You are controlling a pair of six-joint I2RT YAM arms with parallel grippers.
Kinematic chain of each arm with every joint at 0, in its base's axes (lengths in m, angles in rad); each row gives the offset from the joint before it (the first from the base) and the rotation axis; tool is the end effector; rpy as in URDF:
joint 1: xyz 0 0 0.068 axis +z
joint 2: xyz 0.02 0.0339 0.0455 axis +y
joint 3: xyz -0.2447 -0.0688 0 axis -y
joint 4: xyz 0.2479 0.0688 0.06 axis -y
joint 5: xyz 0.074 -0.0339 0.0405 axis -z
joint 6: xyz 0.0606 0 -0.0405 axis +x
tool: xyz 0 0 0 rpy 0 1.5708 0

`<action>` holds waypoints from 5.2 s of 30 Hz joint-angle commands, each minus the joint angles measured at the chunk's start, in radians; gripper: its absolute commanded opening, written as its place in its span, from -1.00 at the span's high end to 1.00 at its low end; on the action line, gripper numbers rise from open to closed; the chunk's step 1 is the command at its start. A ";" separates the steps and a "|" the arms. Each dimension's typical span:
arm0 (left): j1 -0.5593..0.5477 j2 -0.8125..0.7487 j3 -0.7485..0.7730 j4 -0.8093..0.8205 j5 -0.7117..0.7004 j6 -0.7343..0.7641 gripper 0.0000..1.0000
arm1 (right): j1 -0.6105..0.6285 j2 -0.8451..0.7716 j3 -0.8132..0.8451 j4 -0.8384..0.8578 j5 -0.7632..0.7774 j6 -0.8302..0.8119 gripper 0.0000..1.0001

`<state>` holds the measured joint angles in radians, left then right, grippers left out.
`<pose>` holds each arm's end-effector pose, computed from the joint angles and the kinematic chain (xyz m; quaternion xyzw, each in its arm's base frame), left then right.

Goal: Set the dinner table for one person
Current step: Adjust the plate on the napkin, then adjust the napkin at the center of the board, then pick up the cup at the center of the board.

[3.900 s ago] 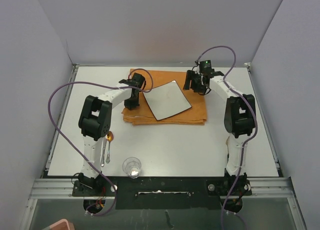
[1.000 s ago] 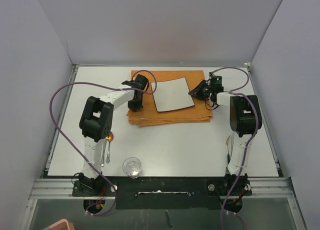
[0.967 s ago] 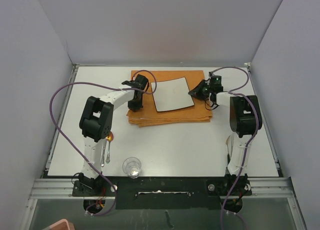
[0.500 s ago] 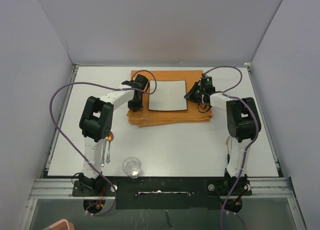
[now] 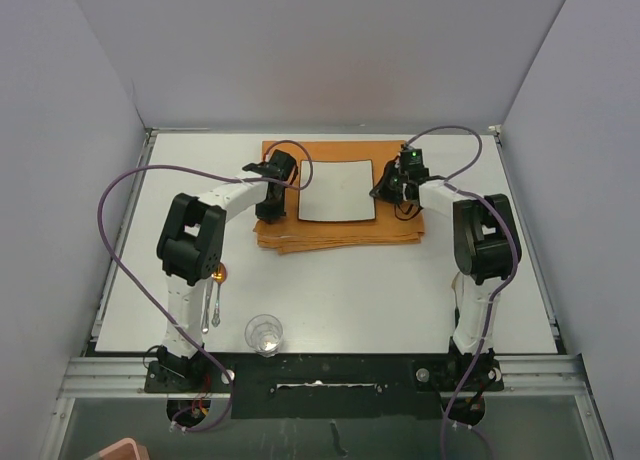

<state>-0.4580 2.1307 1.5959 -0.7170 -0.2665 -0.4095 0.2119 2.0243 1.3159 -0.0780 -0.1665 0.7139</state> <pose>0.3976 -0.1782 0.1203 0.0026 0.9788 0.0529 0.1980 0.4368 0.1042 0.1231 0.1979 0.8999 0.2388 0.3065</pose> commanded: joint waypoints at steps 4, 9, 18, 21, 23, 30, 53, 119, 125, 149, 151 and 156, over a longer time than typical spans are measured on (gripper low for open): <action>-0.030 0.028 -0.060 -0.044 0.095 -0.022 1.00 | -0.042 0.006 0.090 -0.018 0.057 -0.043 1.00; -0.030 0.028 -0.062 -0.044 0.092 -0.017 1.00 | -0.049 0.026 0.121 -0.039 0.060 -0.061 1.00; -0.025 0.026 -0.058 -0.044 0.093 -0.013 1.00 | -0.047 0.057 0.151 -0.064 0.019 -0.091 1.00; -0.025 0.026 -0.062 -0.044 0.093 -0.014 1.00 | -0.032 0.059 0.210 -0.132 0.040 -0.129 0.43; -0.025 0.019 -0.063 -0.043 0.092 -0.014 1.00 | -0.026 0.033 0.237 -0.157 0.063 -0.162 -0.09; -0.025 -0.063 -0.002 -0.074 0.114 0.005 0.25 | -0.014 -0.163 0.302 -0.204 0.103 -0.285 -0.56; -0.008 -0.670 -0.187 0.222 0.259 0.137 0.14 | 0.037 -0.229 0.068 -0.415 0.341 -0.383 1.00; 0.394 -0.903 -0.606 -0.043 0.135 -0.241 1.00 | 0.767 -0.622 -0.059 -0.703 -0.203 -0.552 0.10; 0.398 -0.935 -0.611 -0.052 0.117 -0.227 1.00 | 0.831 -0.530 0.000 -0.686 -0.156 -0.553 0.10; 0.410 -0.975 -0.585 -0.005 0.052 -0.137 1.00 | 0.932 -0.207 0.213 -0.665 -0.137 -0.540 0.15; 0.410 -0.975 -0.586 -0.004 0.052 -0.134 1.00 | 0.931 -0.198 0.228 -0.670 -0.140 -0.546 0.16; 0.411 -0.975 -0.585 -0.001 0.054 -0.132 1.00 | 0.932 -0.174 0.255 -0.691 -0.145 -0.561 0.18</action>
<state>-0.0547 1.1969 0.9733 -0.7624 -0.2020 -0.5560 1.1362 1.8481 1.5097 -0.7658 -0.2977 0.1745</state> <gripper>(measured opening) 0.007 0.414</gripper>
